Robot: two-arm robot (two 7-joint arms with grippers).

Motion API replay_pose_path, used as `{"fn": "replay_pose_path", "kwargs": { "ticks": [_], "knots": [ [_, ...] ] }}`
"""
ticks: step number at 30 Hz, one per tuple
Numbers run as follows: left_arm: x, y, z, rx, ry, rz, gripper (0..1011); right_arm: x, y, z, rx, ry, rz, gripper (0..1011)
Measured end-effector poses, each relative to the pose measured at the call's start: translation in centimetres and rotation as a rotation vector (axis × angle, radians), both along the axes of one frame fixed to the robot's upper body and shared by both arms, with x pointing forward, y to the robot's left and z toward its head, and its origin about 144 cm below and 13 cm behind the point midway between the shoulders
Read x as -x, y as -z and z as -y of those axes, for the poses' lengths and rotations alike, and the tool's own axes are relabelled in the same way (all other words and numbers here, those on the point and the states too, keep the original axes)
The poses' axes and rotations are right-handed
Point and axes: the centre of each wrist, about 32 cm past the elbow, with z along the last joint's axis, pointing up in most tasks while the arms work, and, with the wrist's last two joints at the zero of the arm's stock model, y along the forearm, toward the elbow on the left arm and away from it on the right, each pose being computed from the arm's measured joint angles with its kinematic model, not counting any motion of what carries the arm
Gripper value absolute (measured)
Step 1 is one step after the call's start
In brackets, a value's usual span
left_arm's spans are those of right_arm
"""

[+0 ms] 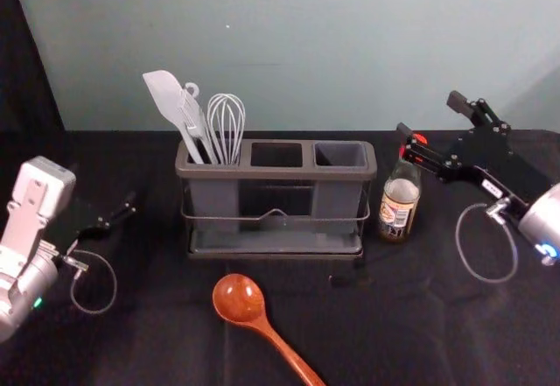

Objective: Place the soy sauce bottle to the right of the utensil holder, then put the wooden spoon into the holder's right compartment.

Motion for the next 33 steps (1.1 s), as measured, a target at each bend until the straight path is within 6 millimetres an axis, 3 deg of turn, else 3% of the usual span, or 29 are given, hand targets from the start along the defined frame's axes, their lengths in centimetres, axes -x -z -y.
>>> {"fn": "replay_pose_path", "kwargs": {
  "ticks": [12, 20, 25, 33],
  "knots": [
    [0.0, 0.0, 0.0, 0.0, 0.0, 0.0, 1011, 2.5, -1.0, -0.1, 0.024, -0.101, -0.008, 1002],
    [0.0, 0.0, 0.0, 0.0, 0.0, 0.0, 1011, 3.3, -0.8, -1.4, 0.031, -0.252, -0.006, 1003],
    [0.0, 0.0, 0.0, 0.0, 0.0, 0.0, 1011, 3.2, -1.1, -2.9, 0.056, -0.328, -0.036, 1003],
    [0.0, 0.0, 0.0, 0.0, 0.0, 0.0, 1012, 3.2, -2.9, -8.2, 0.195, -0.3, -0.267, 1003]
  ]
}}
